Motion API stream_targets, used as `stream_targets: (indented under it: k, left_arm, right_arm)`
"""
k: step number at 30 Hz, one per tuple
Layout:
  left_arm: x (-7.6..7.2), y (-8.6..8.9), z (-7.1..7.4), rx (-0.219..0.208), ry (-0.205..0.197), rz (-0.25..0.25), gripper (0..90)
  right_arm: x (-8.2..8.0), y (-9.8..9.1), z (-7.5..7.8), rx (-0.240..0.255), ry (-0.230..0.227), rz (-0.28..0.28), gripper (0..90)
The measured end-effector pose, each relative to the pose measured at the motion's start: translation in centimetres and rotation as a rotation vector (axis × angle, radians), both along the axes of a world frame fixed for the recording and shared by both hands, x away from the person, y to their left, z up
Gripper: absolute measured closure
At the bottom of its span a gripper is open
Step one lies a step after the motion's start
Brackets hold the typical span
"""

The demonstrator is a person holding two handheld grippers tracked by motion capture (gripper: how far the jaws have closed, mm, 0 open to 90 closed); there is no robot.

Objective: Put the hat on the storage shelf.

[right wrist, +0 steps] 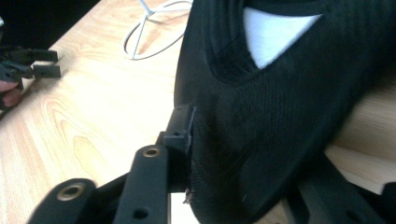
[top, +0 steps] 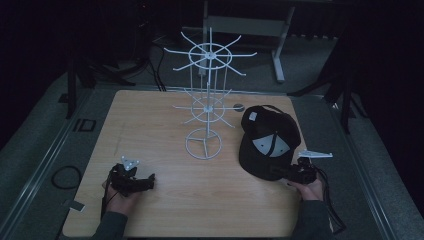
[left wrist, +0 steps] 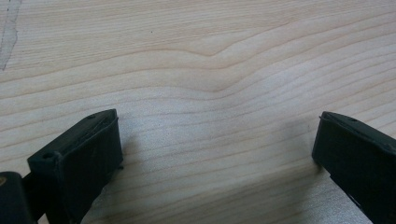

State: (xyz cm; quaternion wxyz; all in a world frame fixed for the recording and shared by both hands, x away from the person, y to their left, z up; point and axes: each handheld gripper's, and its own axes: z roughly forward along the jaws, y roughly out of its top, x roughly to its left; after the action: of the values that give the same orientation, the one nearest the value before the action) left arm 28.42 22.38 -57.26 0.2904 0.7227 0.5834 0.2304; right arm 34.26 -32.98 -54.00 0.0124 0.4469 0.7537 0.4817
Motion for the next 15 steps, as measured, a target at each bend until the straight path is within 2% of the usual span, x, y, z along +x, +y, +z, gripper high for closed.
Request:
stream_targets:
  k: [1, 2, 4, 6, 10, 15]
  left_arm:
    - [0.0, 0.0, 0.0, 0.0, 0.0, 0.0, 1.5]
    - [0.0, 0.0, 0.0, 0.0, 0.0, 0.0, 1.5]
    - [0.0, 0.0, 0.0, 0.0, 0.0, 0.0, 1.5]
    - [0.0, 0.0, 0.0, 0.0, 0.0, 0.001, 1.5]
    - [0.0, 0.0, 0.0, 0.0, 0.0, 0.001, 1.5]
    - [0.0, 0.0, 0.0, -0.001, -0.001, 0.001, 1.5]
  right_arm:
    - [0.0, 0.0, 0.0, 0.0, 0.0, 0.0, 65.9]
    - [0.3, 0.7, -0.1, -0.013, 0.001, 0.016, 71.8]
    - [0.6, 1.5, 0.0, -0.02, 0.004, 0.033, 75.3]
    - [1.0, 2.2, 0.1, -0.004, 0.006, 0.044, 77.2]
    - [1.9, 3.4, 0.3, -0.002, 0.009, 0.04, 78.2]
    - [3.6, 4.1, 0.4, 0.02, 0.004, 0.02, 80.8]
